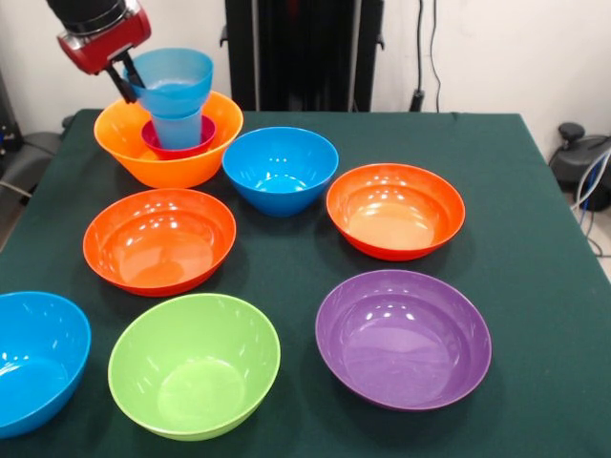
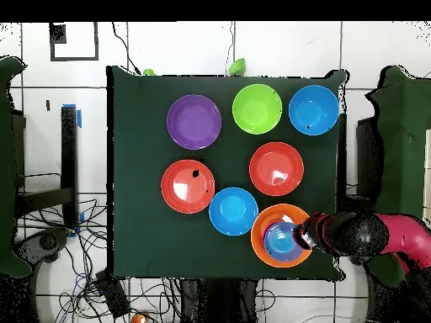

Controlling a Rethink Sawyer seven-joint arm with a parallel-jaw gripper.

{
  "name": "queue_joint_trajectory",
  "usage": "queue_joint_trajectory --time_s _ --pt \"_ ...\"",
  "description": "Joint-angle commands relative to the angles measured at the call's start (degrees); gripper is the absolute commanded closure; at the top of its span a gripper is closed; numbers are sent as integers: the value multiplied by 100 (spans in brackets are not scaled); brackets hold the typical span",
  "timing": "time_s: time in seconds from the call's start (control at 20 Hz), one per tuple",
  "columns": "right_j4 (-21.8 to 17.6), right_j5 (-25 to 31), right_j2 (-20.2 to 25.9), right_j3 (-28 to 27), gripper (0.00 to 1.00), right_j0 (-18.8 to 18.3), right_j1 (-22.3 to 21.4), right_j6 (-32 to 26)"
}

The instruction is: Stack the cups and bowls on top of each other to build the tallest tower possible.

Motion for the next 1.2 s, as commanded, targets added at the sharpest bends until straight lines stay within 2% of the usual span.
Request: queue_joint_trajectory --time_s 0.05,0.55,1.2 --pt "-284 -323 -34 -68 100 348 173 -1022" --pt "-314 -444 -30 50 100 458 107 -730" --pt "-465 -411 -61 -83 100 428 80 -976"
